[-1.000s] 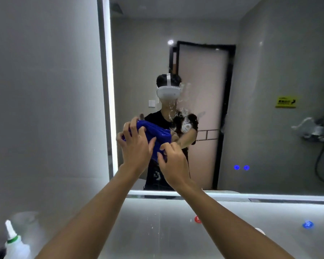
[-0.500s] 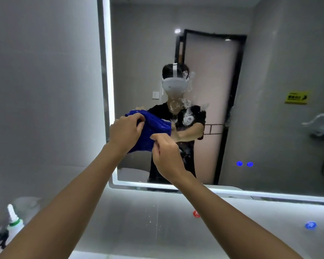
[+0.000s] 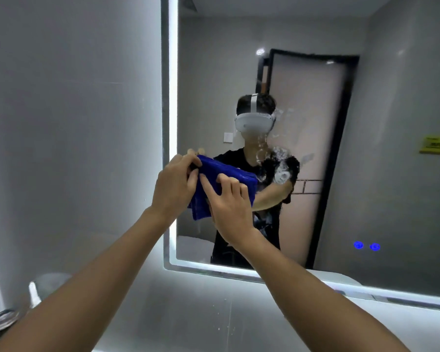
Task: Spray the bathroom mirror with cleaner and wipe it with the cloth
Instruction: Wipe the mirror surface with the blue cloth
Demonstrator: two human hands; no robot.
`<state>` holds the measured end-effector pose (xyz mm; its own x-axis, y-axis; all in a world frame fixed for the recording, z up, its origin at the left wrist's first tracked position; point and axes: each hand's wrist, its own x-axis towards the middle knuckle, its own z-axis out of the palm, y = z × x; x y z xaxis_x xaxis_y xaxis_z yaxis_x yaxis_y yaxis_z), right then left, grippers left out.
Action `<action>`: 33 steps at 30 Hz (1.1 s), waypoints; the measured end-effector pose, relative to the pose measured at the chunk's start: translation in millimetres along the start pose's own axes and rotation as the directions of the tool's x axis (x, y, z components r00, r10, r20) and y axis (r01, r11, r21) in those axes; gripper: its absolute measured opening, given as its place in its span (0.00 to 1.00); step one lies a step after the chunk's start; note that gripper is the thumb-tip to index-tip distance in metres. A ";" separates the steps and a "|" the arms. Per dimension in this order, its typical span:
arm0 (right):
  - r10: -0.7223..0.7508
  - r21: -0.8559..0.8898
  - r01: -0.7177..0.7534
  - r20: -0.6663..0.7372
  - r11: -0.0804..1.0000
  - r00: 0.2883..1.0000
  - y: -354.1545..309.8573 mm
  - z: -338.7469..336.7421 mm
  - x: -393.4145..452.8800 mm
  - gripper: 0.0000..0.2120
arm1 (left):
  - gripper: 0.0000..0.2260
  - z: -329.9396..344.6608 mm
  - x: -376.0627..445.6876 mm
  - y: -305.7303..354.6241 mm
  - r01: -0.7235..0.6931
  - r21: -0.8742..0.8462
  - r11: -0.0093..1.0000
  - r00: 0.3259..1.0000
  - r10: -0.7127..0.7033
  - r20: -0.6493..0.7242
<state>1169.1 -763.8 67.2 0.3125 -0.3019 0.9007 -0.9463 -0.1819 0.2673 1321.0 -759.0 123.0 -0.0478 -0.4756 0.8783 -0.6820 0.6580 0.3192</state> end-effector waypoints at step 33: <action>-0.001 -0.365 -0.049 -0.134 0.930 0.991 187.6 -87.4 145.2 0.26 | 0.05 40.9 80.0 68.3 -0.323 -0.294 0.899 0.887 0.179 -0.427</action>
<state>1029.7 -760.0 278.1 0.2993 -0.1732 0.9383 -0.9254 0.1870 0.3297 1240.7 -776.0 200.5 0.1473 -0.0551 0.9876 -0.3832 0.9173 0.1083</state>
